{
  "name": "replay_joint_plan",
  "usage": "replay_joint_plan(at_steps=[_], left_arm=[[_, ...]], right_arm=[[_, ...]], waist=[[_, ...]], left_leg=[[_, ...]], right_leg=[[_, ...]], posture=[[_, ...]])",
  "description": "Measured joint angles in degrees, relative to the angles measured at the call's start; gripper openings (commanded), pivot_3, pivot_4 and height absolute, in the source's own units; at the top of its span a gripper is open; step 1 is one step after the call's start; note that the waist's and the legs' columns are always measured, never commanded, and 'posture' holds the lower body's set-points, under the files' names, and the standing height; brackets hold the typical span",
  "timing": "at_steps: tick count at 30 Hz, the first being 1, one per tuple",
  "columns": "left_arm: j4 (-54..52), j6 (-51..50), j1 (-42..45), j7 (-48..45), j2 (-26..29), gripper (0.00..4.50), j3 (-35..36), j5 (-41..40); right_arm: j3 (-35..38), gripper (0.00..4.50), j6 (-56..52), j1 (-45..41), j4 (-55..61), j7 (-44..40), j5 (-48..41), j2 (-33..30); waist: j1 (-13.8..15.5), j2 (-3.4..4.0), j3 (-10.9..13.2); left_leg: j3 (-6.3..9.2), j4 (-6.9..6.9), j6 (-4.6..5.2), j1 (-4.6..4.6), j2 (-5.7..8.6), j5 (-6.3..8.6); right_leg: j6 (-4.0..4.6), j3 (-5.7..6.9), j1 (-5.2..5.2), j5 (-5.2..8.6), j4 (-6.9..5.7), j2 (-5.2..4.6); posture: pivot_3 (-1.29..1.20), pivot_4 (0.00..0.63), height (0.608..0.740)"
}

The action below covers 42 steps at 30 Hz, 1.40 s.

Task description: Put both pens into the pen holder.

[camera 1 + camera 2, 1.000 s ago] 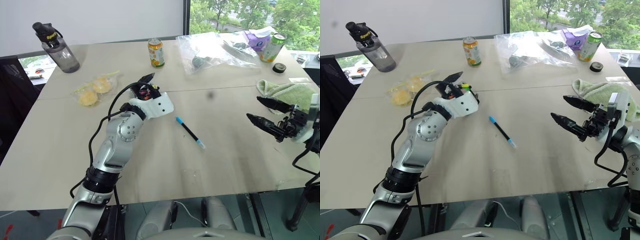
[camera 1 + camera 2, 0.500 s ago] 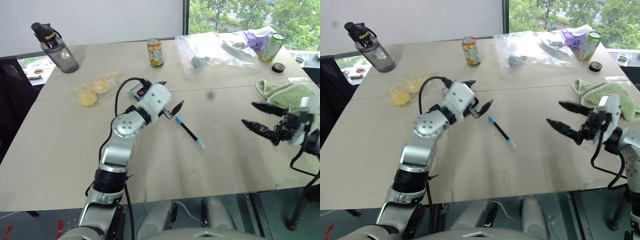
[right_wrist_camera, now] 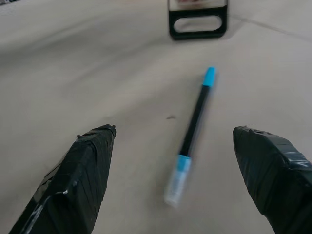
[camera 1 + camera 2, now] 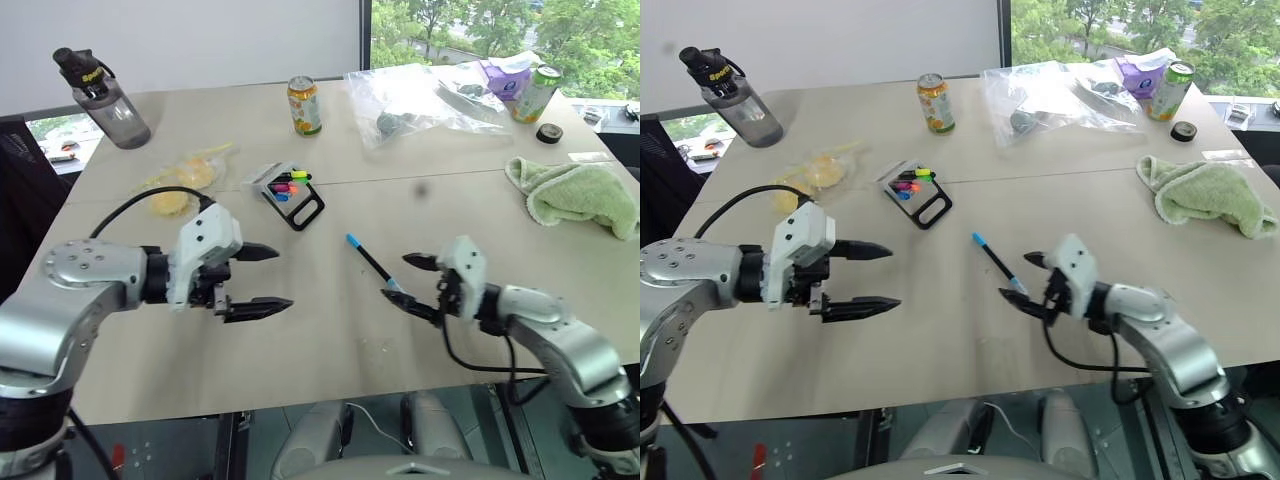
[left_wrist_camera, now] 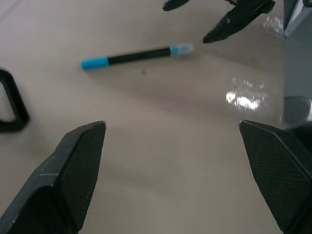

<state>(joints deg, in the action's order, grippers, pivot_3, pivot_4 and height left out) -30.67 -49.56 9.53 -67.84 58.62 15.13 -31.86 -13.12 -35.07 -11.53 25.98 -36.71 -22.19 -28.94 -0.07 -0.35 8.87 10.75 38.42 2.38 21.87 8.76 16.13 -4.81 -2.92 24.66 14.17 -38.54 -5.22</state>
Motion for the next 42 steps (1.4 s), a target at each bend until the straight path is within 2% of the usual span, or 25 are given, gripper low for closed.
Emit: replay_joint_plan(at_steps=[2, 5, 8, 11, 12, 13, 14, 15, 18, 19, 22, 24, 27, 30, 31, 32, 33, 35, 39, 42], left_arm=[[0.02, 0.04, -1.14, -0.12, 1.33, 4.48, 0.62, -0.36], [0.09, 0.12, -2.91, -0.13, 2.74, 4.48, 0.89, -1.06], [0.09, 0.12, -3.20, 0.26, 2.75, 4.48, 1.01, -1.25], [-0.38, 0.12, -4.07, 1.26, 2.75, 4.50, 1.40, -2.04], [-0.49, 0.12, -4.99, 1.70, 2.74, 4.50, 1.87, -2.11], [-0.49, 0.12, -5.16, 1.76, 2.75, 4.50, 1.94, -2.12], [-0.50, 0.14, -5.39, 1.91, 2.75, 4.50, 2.14, -2.15], [-0.50, 0.17, -5.40, 1.99, 2.75, 4.50, 2.23, -2.15], [-0.52, 1.16, -5.46, 2.18, 2.75, 4.50, 2.31, -2.10], [-0.52, 2.02, -5.48, 2.29, 2.75, 4.50, 2.24, -1.84], [0.11, 4.40, -4.99, 3.53, 2.15, 4.50, 1.53, -1.04], [1.45, 5.50, -3.46, 5.09, -0.41, 4.50, 0.74, -1.01], [4.42, 6.91, -0.73, 8.70, -4.27, 4.50, -0.77, -0.34], [6.76, 6.46, 3.38, 14.43, -8.18, 4.50, -3.95, 1.89], [7.74, 6.34, 5.63, 17.72, -11.08, 4.50, -5.41, 2.58], [10.23, 4.67, 11.11, 23.63, -19.30, 4.50, -5.69, 1.44], [11.30, 4.13, 13.17, 26.10, -23.14, 4.50, -5.16, 0.59], [14.60, 1.86, 19.26, 34.33, -34.60, 4.50, -3.65, -2.41], [15.89, -0.21, 23.84, 43.94, -45.79, 4.50, -1.38, -8.61], [15.91, -0.81, 24.13, 46.73, -47.43, 4.50, -0.38, -11.07]], right_arm=[[-2.11, 4.13, -2.13, -2.71, -0.35, 2.10, 2.06, 1.22], [-5.58, 4.13, -12.09, -7.74, -3.65, 9.60, 6.76, 5.39], [-6.40, 4.13, -16.76, -8.30, -3.81, 11.60, 7.46, 6.24], [-6.77, 3.30, -24.82, -10.74, -1.70, 13.94, 7.52, 7.39], [-6.07, 2.77, -27.35, -11.43, -1.25, 14.42, 7.35, 7.47], [-5.90, 2.53, -27.64, -11.47, -1.21, 14.50, 7.33, 7.45], [-5.10, 1.88, -28.70, -11.50, -0.95, 14.50, 6.87, 7.61], [-4.80, 1.57, -29.07, -11.51, -0.93, 14.50, 6.69, 7.63], [-4.52, 0.18, -29.77, -11.84, -0.80, 14.30, 6.46, 6.91], [-4.71, 0.05, -29.54, -11.79, -0.66, 13.97, 6.43, 6.57], [-5.23, 0.05, -27.67, -11.26, -0.53, 12.98, 6.58, 4.94], [-5.51, 0.05, -26.05, -10.80, -0.65, 12.52, 6.93, 4.31], [-3.02, 0.05, -20.94, -9.12, -2.81, 13.36, 6.94, 7.25], [1.84, 0.05, -10.50, -7.77, -4.73, 13.75, 6.74, 11.45], [4.53, 0.05, -5.84, -8.22, -4.49, 14.28, 5.86, 14.50], [7.45, 0.05, -1.93, -7.81, -3.90, 14.63, 4.15, 16.76], [8.07, 0.05, -0.83, -7.81, -3.91, 14.69, 3.82, 18.01], [8.01, 0.05, 3.10, -7.54, -3.33, 13.91, 2.61, 20.35], [6.12, 0.05, 7.33, -5.43, -2.16, 11.08, 2.02, 19.97], [5.67, 0.05, 8.78, -4.43, -2.16, 10.53, 2.21, 19.18]], waist=[[0.00, 0.00, 0.00], [-0.10, -0.02, -0.01], [0.03, -0.01, -0.01], [-0.24, -0.02, -0.03], [-0.27, -0.02, -0.03], [-0.22, -0.02, -0.03], [-0.18, -0.03, -0.04], [-0.18, -0.03, -0.04], [-0.45, -0.02, -0.04], [-0.53, -0.02, -0.04], [-0.53, -0.01, -0.04], [-0.38, -0.02, -0.06], [-0.45, -0.05, -0.06], [-0.55, 0.01, -0.03], [-0.65, -0.03, -0.05], [-0.60, 0.02, -0.10], [-0.27, 0.00, -0.10], [-0.13, -0.15, -0.17], [-1.55, -0.27, -0.24], [-2.40, -0.27, -0.24]], left_leg=[[0.00, -0.03, -0.02, -0.03, -0.02, -0.01], [0.01, -0.12, -0.04, -0.04, -0.06, -0.02], [0.07, -0.14, -0.04, 0.01, -0.07, -0.02], [0.05, -0.15, -0.04, -0.01, -0.09, -0.02], [0.05, -0.17, -0.04, 0.00, -0.10, -0.02], [0.08, -0.20, -0.03, 0.00, -0.11, -0.02], [0.13, -0.21, -0.03, 0.01, -0.12, -0.02], [0.14, -0.22, -0.03, 0.01, -0.13, -0.02], [0.12, -0.25, -0.04, 0.00, -0.14, -0.02], [0.12, -0.28, -0.04, 0.00, -0.15, -0.02], [0.12, -0.30, -0.03, 0.00, -0.16, -0.02], [0.13, -0.29, -0.04, 0.00, -0.16, -0.02], [0.17, -0.24, -0.04, 0.01, -0.18, -0.02], [0.12, -0.22, -0.04, 0.02, -0.18, -0.03], [0.14, -0.19, -0.05, 0.02, -0.20, -0.03], [0.13, -0.15, -0.04, 0.00, -0.19, -0.03], [0.26, -0.10, -0.04, 0.06, -0.18, -0.03], [0.37, 0.04, -0.06, 0.11, -0.18, -0.04], [0.28, -0.01, -0.06, 0.09, -0.18, -0.04], [0.23, -0.08, -0.12, 0.04, -0.23, -0.07]], right_leg=[[0.03, 0.01, 0.01, -0.02, 0.02, 0.04], [0.08, 0.01, 0.04, -0.04, 0.04, 0.10], [0.08, 0.07, 0.07, -0.04, 0.17, 0.10], [0.08, 0.05, 0.02, -0.04, 0.29, 0.11], [0.08, 0.07, 0.01, -0.04, 0.33, 0.12], [0.08, 0.09, 0.00, -0.04, 0.37, 0.12], [0.08, 0.15, -0.02, -0.05, 0.42, 0.13], [0.08, 0.17, -0.02, -0.05, 0.44, 0.14], [0.08, 0.15, -0.02, -0.05, 0.47, 0.13], [0.08, 0.15, -0.02, -0.05, 0.48, 0.13], [0.08, 0.15, -0.02, -0.05, 0.51, 0.13], [0.08, 0.19, -0.04, -0.05, 0.52, 0.13], [0.12, 0.24, -0.09, -0.09, 0.53, 0.16], [0.11, 0.18, -0.09, -0.10, 0.47, 0.17], [0.11, 0.19, -0.10, -0.10, 0.46, 0.20], [0.11, 0.22, -0.09, -0.10, 0.48, 0.23], [0.11, 0.36, -0.10, -0.10, 0.50, 0.30], [0.12, 0.46, -0.14, -0.11, 0.49, 0.19], [0.11, 0.33, -0.16, -0.11, 0.50, 0.17], [0.12, 0.27, -0.09, -0.11, 0.40, 0.21]], posture=[[0.00, 0.150, 0.739], [0.00, 0.150, 0.739], [0.00, 0.150, 0.739], [0.00, 0.150, 0.739], [0.00, 0.150, 0.739], [0.00, 0.150, 0.739], [0.00, 0.150, 0.739], [0.00, 0.150, 0.739], [0.00, 0.150, 0.739], [0.00, 0.150, 0.739], [0.00, 0.150, 0.739], [0.00, 0.150, 0.739], [0.00, 0.150, 0.739], [0.00, 0.150, 0.739], [0.00, 0.150, 0.739], [0.00, 0.150, 0.739], [0.00, 0.150, 0.739], [0.00, 0.150, 0.739], [0.00, 0.150, 0.739], [0.00, 0.150, 0.739]])
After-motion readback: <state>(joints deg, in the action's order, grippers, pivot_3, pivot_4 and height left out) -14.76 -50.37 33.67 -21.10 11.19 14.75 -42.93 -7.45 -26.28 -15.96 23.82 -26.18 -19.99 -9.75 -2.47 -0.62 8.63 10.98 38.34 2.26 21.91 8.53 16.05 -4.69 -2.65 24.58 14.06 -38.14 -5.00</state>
